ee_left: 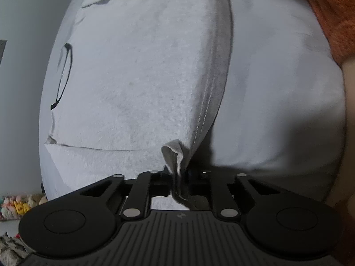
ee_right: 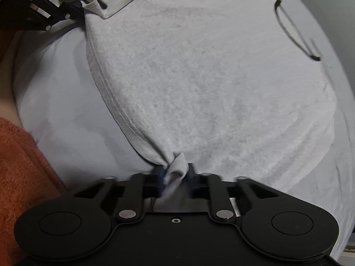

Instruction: Fold clothes

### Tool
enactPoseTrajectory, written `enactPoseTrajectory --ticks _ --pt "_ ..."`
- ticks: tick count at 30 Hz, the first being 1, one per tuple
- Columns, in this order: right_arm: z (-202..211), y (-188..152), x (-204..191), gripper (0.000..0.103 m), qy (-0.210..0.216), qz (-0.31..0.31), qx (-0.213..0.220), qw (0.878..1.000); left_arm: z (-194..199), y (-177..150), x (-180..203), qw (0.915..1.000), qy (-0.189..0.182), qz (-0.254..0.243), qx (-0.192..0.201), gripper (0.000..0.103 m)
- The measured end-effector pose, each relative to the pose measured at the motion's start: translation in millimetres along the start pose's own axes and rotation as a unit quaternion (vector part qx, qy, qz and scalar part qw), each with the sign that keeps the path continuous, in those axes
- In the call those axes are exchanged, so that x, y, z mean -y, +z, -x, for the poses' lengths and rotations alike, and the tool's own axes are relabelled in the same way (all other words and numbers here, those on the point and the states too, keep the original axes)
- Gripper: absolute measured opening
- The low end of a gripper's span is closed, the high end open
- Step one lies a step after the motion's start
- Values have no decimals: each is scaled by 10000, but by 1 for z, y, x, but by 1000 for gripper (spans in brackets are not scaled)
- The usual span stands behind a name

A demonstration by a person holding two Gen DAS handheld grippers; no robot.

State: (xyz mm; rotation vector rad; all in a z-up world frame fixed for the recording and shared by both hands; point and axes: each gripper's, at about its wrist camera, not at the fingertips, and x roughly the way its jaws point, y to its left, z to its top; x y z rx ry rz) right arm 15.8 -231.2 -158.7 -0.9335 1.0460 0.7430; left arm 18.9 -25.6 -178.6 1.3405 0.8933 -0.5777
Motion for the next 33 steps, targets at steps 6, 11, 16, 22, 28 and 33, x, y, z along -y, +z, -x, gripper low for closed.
enactPoseTrajectory --ticks 6,11,16,22,28,33 --pt "4 -5 -25 8 -240 160 86 9995 4 -1 3 10000 29 60 37 6" --pt "18 -9 -43 8 -459 -59 292 9985 21 -7 5 9995 180 215 132 6" --pt "61 3 -35 7 -480 -146 449 9977 32 -11 -16 9944 -46 1046 167 6" --pt "91 11 -20 7 -688 -11 615 9957 52 -16 -26 9886 0 1482 281 6" --pt "112 15 -28 7 -741 338 573 9950 70 -16 -15 9903 106 1355 291 6" --pt "128 17 -35 7 -741 373 500 9953 98 -20 -11 9906 70 1308 394 5"
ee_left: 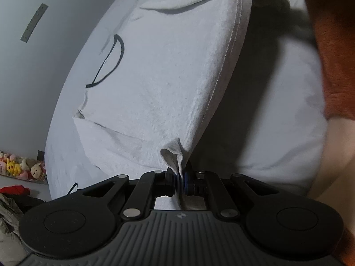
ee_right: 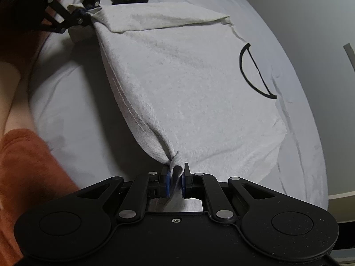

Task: Fold clothes
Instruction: 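Lift the hem with both tools and fold it toward the collar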

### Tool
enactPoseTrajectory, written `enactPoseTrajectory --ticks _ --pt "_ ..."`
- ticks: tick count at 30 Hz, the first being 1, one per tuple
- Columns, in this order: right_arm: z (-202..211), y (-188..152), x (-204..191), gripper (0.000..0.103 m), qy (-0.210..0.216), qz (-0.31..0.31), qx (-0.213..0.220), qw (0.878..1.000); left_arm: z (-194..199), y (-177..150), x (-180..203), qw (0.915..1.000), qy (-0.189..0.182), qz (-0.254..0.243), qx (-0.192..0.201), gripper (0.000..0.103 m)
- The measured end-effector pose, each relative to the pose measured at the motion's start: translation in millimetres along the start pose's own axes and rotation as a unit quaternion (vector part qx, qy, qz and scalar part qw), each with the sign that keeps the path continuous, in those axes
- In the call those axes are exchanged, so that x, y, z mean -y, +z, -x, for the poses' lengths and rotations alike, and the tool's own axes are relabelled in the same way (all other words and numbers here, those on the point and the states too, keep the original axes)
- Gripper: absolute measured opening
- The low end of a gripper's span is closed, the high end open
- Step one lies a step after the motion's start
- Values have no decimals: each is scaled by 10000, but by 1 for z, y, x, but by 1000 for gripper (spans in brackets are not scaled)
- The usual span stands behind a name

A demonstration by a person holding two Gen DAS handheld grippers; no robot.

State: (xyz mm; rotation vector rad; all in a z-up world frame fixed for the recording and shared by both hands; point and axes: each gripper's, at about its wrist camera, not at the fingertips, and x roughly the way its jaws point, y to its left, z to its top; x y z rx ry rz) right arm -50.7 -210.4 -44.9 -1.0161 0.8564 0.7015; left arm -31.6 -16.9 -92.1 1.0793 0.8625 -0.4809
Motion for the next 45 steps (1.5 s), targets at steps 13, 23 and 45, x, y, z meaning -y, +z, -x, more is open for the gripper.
enactPoseTrajectory --ticks 13,23,45 --pt "49 0 -24 7 407 20 -132 9991 77 -28 0 9958 -816 -268 316 5" --pt "88 11 -10 7 645 8 -85 9979 115 -34 -35 9903 -1205 -443 531 5" --pt "-12 80 153 7 593 -174 -288 9977 -4 64 -161 9924 -556 -1064 -257 6"
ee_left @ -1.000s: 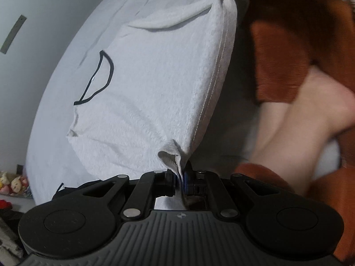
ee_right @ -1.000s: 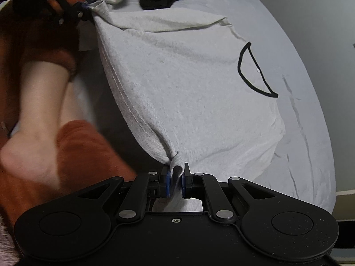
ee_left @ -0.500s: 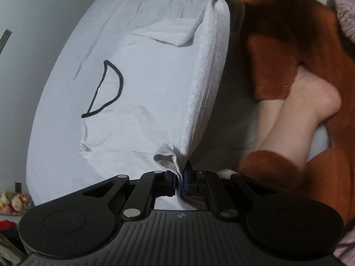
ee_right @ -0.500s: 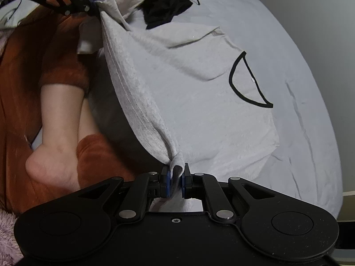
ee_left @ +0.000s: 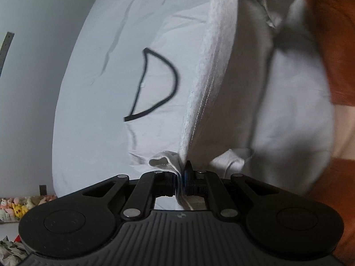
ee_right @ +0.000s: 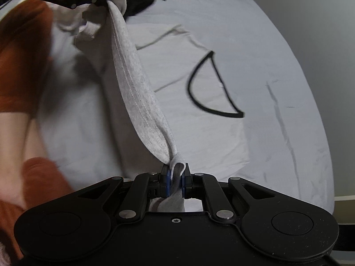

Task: Fold clothes
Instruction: 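Lift the hem with both tools and fold it toward the collar, then lay the hem onto the collar and open both tools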

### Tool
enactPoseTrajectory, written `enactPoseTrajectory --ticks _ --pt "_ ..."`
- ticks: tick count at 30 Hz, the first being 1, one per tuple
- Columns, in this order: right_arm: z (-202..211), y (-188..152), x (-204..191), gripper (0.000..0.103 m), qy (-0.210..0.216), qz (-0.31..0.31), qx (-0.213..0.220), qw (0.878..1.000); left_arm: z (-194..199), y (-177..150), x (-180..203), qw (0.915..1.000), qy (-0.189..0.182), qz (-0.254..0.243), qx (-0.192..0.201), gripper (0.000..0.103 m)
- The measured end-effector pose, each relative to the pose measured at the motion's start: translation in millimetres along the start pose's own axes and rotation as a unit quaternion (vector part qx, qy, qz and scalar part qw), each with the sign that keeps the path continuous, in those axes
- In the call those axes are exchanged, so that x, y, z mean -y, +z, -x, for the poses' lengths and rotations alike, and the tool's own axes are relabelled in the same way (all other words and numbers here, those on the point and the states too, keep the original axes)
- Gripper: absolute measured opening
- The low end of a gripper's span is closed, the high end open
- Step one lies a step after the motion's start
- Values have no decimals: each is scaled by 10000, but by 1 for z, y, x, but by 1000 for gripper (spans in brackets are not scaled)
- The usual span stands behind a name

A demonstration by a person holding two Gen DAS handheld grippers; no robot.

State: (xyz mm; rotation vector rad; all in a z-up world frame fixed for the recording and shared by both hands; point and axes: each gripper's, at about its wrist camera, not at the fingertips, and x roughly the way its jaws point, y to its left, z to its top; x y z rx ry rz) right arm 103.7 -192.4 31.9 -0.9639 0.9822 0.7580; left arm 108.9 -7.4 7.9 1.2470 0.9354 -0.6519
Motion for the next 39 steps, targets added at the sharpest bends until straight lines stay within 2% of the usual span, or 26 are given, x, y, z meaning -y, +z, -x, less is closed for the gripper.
enactPoseTrajectory --ticks 4,8,9,16,18,19,23,25,27,29,31,34,36,39 --pt "-32 11 30 7 29 -103 -63 9999 -40 12 -34 9998 -125 118 -65 6" --pt "-84 28 72 7 93 -203 -140 9997 -86 26 -64 9996 -152 105 -194 6" --pt "-87 29 74 7 97 -207 -145 9996 -93 29 -68 9996 -160 99 -215 6" --pt "-175 52 131 7 240 -407 -319 9984 -175 45 -106 9986 -279 253 -376 6" --pt "-188 53 137 7 262 -425 -362 9981 -194 48 -111 9982 -354 317 -378 8" --pt "-207 54 142 7 329 -464 -427 9975 -209 49 -112 9980 -392 310 -385 10" --pt "-241 51 147 9 502 -567 -500 9959 -233 46 -110 9979 -416 354 -354 20" --pt "-252 48 148 12 535 -628 -487 9954 -238 42 -111 9978 -400 448 -264 25" --pt "-261 44 150 22 478 -766 -374 9952 -238 36 -114 9975 -394 560 -176 31" --pt "-261 41 156 35 401 -917 -311 9945 -235 29 -118 9973 -274 678 -97 43" --pt "-259 39 162 35 290 -1143 -234 9928 -231 24 -122 9963 -133 853 -23 44" --pt "-249 35 172 43 -138 -1585 -51 9872 -221 13 -128 9927 225 1185 54 44" --pt "-239 33 173 44 -236 -1730 31 9846 -214 6 -130 9913 462 1236 32 49" --pt "-224 33 166 59 -544 -1607 67 9855 -199 -5 -133 9885 587 1389 48 57"
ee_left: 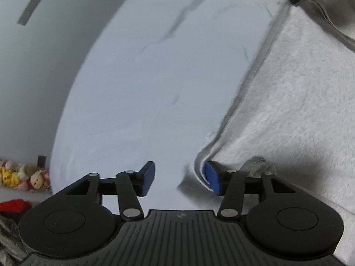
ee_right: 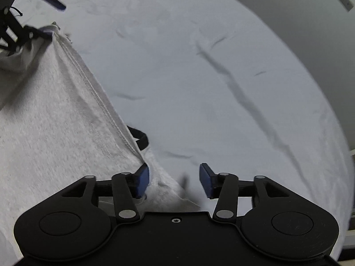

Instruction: Fold clothes

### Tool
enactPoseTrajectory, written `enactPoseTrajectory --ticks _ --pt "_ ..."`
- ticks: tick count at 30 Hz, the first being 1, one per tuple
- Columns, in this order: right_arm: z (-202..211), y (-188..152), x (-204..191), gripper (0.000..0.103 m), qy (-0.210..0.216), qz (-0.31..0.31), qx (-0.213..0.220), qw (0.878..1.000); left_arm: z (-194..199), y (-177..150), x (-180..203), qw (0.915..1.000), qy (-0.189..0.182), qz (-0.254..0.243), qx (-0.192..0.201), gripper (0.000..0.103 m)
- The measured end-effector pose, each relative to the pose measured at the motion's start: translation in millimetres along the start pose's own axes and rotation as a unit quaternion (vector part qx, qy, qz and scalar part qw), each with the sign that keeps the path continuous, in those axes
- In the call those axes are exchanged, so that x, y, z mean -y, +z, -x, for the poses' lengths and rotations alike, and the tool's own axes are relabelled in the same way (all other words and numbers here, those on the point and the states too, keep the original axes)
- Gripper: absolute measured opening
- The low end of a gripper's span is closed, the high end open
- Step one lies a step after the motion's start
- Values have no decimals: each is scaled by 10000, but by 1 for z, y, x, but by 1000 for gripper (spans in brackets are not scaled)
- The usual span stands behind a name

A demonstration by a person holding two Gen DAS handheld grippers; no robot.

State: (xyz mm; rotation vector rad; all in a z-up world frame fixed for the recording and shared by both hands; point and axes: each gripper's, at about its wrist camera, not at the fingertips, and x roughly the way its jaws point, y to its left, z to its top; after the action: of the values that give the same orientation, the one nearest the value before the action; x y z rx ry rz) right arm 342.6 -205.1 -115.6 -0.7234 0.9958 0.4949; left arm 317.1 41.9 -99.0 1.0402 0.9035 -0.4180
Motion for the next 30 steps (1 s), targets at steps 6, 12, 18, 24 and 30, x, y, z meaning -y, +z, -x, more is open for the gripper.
enactPoseTrajectory --ticks 6,12,18,24,30 --pt "15 -5 19 62 1011 -1170 -434 9870 18 -10 -15 9956 -459 809 -142 62" --pt "34 -13 27 62 1272 -2208 -433 9660 31 -15 -32 9836 -705 1650 -184 62" --pt "44 -14 3 62 1075 -1430 -497 9826 48 -17 -18 9899 -350 1344 -281 62" --pt "59 -26 -30 62 1149 -386 -344 9920 71 -21 -23 9837 -779 1622 -38 62" --pt "45 -40 -85 62 704 1299 -369 9883 72 -29 27 9934 -783 756 351 63"
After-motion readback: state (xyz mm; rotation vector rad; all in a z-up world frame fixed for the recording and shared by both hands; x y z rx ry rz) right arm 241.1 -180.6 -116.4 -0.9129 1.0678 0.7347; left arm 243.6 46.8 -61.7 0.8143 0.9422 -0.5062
